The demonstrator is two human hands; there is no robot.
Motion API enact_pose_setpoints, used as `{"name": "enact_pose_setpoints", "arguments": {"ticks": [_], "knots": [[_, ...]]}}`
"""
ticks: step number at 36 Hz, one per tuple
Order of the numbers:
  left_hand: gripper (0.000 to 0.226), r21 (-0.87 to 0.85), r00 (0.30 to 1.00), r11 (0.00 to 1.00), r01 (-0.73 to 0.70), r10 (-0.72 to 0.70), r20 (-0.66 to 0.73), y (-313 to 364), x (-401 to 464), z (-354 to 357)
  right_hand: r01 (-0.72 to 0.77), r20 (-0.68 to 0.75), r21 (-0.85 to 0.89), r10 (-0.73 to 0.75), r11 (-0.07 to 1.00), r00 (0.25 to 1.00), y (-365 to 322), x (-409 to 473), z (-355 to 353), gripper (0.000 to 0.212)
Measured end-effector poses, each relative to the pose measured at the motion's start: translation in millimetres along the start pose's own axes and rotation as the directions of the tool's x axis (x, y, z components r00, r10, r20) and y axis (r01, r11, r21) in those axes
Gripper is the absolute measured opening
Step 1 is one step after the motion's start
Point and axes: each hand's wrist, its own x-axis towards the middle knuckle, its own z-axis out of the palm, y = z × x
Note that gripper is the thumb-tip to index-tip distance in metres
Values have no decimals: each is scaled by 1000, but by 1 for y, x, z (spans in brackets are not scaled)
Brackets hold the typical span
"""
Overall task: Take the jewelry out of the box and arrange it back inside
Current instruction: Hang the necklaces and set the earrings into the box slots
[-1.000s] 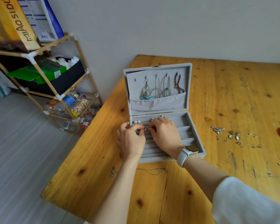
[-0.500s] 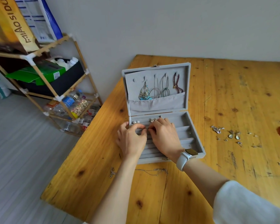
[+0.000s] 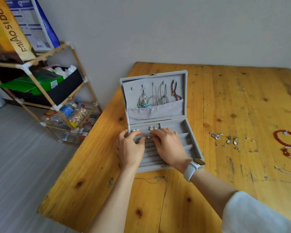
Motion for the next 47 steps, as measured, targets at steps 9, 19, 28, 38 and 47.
{"name": "enact_pose_setpoints", "arguments": {"ticks": [9, 19, 28, 38, 47], "knots": [[26, 360, 867, 837, -412, 481, -127, 7, -26, 11, -84, -239, -76, 64, 994, 969, 62, -23, -53, 19], [37, 428, 863, 771, -471, 503, 43, 6, -36, 17, -359, -106, -464, 351, 810, 930, 126, -30, -89, 29], [38, 386, 872, 794, -469, 486, 59, 7, -37, 14, -255, -84, -480, 245, 839, 966, 127, -22, -88, 21], [14, -271, 926, 897, -348, 374, 47, 31, -60, 3, -184, 49, 445, 182, 876, 982, 39, -57, -93, 11], [26, -540, 935, 840, -53, 231, 268, 44, -109, 2, -236, 78, 560, 233, 794, 969, 26, -96, -75, 17]]}}
